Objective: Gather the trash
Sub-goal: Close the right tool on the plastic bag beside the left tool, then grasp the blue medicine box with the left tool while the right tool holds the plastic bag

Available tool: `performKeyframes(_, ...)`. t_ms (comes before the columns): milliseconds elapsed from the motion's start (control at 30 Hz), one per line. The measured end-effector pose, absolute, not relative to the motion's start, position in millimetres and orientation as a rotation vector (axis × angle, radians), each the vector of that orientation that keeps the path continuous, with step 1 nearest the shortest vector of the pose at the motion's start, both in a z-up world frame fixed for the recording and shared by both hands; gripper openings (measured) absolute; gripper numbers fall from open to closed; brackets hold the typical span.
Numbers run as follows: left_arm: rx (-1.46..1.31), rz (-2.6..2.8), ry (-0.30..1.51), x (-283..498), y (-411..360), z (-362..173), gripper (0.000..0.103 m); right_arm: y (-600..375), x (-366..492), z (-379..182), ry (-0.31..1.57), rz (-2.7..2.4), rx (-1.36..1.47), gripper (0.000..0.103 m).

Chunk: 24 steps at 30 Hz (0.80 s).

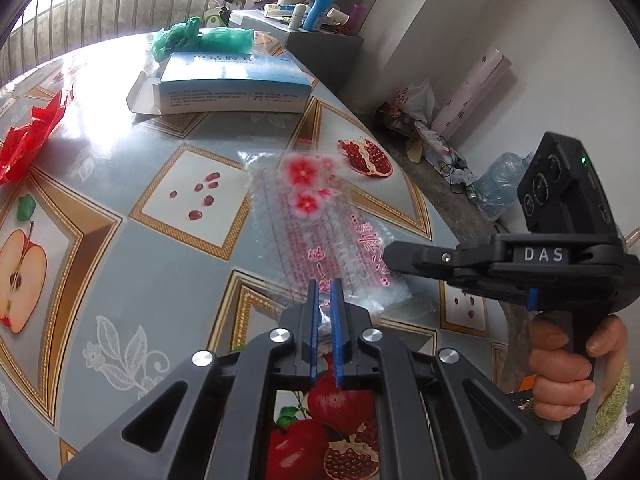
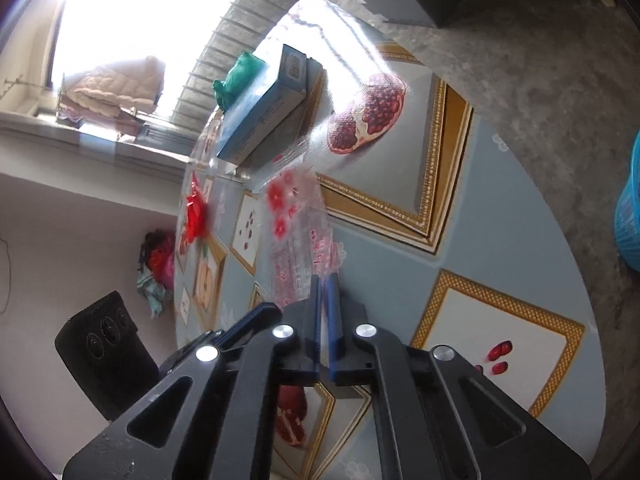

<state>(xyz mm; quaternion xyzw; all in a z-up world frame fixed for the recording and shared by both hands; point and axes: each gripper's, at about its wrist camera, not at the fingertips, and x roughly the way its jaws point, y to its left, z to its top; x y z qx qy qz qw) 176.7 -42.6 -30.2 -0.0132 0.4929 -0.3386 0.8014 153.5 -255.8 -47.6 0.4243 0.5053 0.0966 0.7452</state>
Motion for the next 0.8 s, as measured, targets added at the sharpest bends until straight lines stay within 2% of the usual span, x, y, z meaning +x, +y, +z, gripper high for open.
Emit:
performKeyframes(233,-0.050,-0.721,0.989,207,-38,-5,0.006,-268,157,-43,1.058,0.163,0.943,0.000)
performKeyframes(467,-0.024,-0.621,0.877,287,-41,25,0.006,-295,178,-40,1.010,0.101,0.969,0.000)
performKeyframes(800,0.160,-0.602,0.908,395,-88,4,0.006,-300,204,-41,1.003,0.077,0.941,0.000)
